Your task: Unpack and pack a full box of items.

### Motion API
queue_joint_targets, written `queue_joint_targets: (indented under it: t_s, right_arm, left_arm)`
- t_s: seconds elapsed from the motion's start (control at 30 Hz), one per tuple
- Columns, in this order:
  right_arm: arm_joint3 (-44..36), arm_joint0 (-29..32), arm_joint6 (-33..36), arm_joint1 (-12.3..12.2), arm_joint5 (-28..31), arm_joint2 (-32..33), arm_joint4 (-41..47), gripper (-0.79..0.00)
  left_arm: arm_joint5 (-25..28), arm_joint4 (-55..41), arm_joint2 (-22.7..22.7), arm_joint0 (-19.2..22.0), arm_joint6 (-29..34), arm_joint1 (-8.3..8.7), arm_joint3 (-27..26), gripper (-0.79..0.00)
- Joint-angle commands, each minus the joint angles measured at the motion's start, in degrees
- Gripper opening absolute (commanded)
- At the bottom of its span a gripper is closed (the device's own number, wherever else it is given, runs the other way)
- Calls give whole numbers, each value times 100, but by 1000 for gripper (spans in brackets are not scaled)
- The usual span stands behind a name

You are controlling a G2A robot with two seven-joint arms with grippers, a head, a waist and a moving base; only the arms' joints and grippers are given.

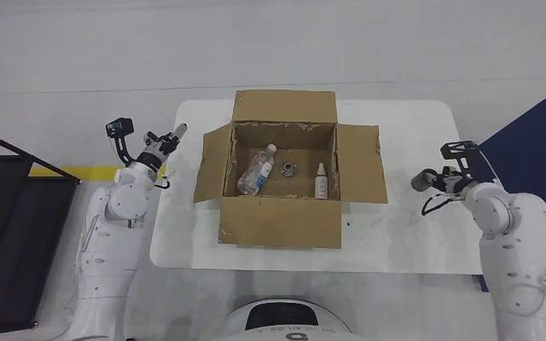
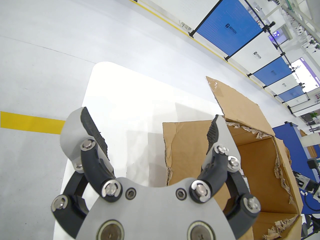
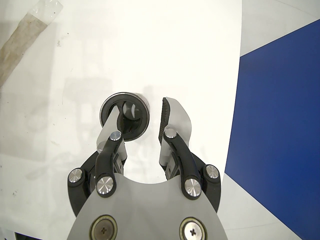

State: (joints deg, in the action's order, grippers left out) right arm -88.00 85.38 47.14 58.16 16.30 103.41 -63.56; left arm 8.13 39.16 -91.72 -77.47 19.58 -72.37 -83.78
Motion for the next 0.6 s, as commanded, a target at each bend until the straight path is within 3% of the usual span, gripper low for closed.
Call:
queue_joint_targets:
  t_s: [0.0, 0.27, 0.4, 0.43, 0.57]
  right_arm:
    - [-58, 58, -46, -4, -23, 53, 29, -437]
    - [-502, 415, -612, 6, -258, 533, 548, -416]
    - [-1163, 898, -1254, 39, -8, 864, 1087, -212]
    - [-1352, 1052, -1381, 49, 91, 917, 1195, -15]
    - [-2148, 1521, -1699, 85, 506, 889, 1484, 0]
  left_arm:
    - [0, 0, 0, 0, 0, 0, 0, 0]
    - [0, 0, 0, 0, 0, 0, 0, 0]
    - [0, 0, 0, 0, 0, 0, 0, 0]
    - [0, 0, 0, 0, 0, 0, 0, 0]
    - [0, 0, 0, 0, 0, 0, 0, 0]
